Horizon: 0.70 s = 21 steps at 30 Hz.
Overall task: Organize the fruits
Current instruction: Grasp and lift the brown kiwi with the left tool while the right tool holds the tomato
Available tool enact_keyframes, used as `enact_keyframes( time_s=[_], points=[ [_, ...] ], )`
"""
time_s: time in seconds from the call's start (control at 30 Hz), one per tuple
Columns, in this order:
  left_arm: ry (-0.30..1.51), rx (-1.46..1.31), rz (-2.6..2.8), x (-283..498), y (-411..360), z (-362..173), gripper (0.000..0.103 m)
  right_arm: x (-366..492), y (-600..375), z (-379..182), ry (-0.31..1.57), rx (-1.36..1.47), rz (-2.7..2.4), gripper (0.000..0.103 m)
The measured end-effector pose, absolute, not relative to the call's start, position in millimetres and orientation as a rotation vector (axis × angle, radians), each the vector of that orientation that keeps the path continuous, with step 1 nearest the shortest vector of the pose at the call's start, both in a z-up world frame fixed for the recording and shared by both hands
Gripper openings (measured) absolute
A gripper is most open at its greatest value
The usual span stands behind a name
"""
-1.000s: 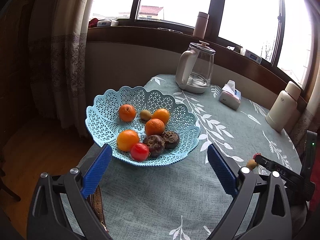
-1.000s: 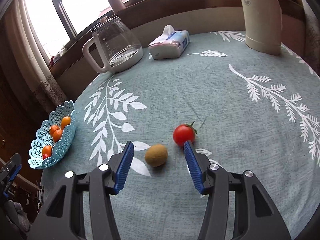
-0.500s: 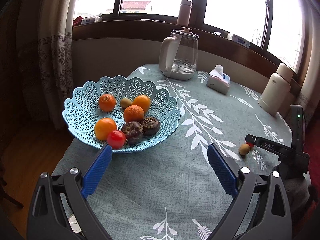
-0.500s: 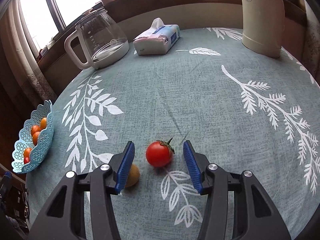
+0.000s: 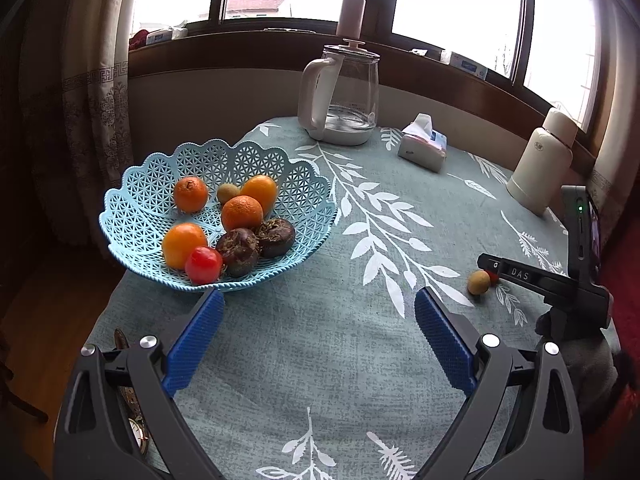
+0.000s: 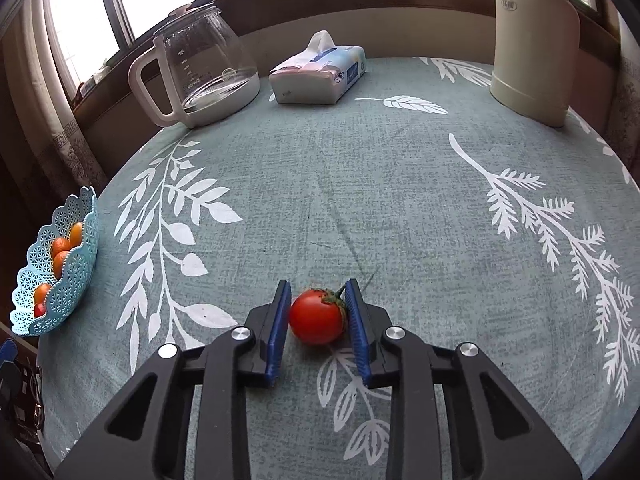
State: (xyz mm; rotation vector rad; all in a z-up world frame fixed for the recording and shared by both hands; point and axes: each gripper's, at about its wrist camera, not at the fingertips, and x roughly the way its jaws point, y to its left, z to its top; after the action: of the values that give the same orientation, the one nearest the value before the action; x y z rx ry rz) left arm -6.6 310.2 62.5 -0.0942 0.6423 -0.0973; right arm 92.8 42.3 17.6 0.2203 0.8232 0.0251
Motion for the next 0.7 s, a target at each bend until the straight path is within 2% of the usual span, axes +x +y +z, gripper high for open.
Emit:
enact_keyframes(
  time_s=[0.7],
  points=[
    [0.699,-0.001,-0.206,15.2,239.7,45.5,0.097,51.0,-7.0,21.3,0.746,0.375,-0.003,0.028]
  ],
)
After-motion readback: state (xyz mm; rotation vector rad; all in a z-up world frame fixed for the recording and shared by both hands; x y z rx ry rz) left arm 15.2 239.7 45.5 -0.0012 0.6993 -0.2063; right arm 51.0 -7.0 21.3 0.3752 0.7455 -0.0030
